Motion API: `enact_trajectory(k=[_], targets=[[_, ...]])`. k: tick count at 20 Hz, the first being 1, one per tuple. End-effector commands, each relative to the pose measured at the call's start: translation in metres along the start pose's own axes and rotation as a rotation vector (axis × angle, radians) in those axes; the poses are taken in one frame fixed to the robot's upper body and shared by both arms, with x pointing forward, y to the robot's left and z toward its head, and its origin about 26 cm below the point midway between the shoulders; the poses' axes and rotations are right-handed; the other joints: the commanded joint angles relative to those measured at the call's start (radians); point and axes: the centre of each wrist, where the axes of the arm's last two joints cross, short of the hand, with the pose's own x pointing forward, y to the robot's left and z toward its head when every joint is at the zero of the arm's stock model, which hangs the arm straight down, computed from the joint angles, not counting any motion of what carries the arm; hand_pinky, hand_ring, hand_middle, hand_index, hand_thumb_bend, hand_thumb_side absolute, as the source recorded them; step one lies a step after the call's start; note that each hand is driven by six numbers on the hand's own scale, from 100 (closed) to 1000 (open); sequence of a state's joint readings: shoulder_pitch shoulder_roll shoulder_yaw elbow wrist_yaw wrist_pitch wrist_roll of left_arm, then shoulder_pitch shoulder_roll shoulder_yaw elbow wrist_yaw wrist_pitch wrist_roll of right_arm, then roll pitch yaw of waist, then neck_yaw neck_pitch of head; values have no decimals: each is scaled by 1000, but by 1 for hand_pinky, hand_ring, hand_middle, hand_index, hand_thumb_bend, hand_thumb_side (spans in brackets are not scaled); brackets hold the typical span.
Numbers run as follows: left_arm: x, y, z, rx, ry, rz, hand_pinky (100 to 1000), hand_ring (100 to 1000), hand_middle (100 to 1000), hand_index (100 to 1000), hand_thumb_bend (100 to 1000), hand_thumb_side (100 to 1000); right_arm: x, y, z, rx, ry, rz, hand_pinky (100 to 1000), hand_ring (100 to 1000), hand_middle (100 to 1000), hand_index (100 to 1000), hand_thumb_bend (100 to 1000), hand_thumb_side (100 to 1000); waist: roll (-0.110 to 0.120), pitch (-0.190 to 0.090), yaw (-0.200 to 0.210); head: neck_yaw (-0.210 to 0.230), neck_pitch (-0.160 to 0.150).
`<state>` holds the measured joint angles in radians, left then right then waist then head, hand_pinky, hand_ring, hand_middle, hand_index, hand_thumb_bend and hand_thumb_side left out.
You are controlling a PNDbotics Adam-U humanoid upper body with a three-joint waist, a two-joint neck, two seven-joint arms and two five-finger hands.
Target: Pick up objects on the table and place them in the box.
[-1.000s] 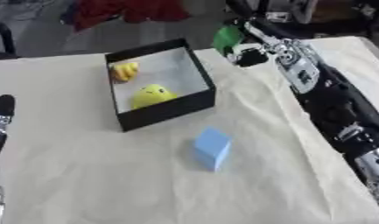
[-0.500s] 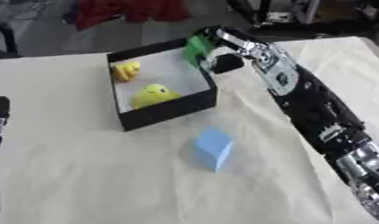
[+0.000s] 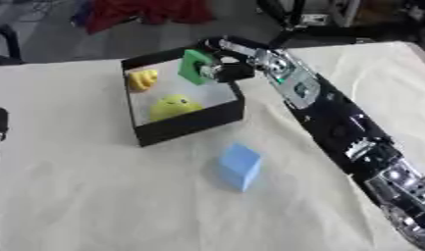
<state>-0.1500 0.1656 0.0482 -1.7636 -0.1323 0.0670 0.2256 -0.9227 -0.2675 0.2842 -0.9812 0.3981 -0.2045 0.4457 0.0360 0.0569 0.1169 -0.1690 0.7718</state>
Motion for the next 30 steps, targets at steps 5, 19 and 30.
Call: enact_trajectory(k=[5,19,30], targets=[[8,2,-5,4,-34,-3,667,589,605,806,786,688,-4,-11,4,-71,67,90,896,987,980,985,100,863,7,-12,-1,2,-2],[6,11,-4,45,-26,-27,666,588,604,806,788,687,-4,-17,25,-234,-22,160,879,966,927,956,100,743,0,-13,-37,36,-2],[0,22,-3,90,-7,-62,665,586,601,805,791,685,16,15,65,-89,-316,179,878,962,923,963,100,801,-20,-19,-80,71,-2]])
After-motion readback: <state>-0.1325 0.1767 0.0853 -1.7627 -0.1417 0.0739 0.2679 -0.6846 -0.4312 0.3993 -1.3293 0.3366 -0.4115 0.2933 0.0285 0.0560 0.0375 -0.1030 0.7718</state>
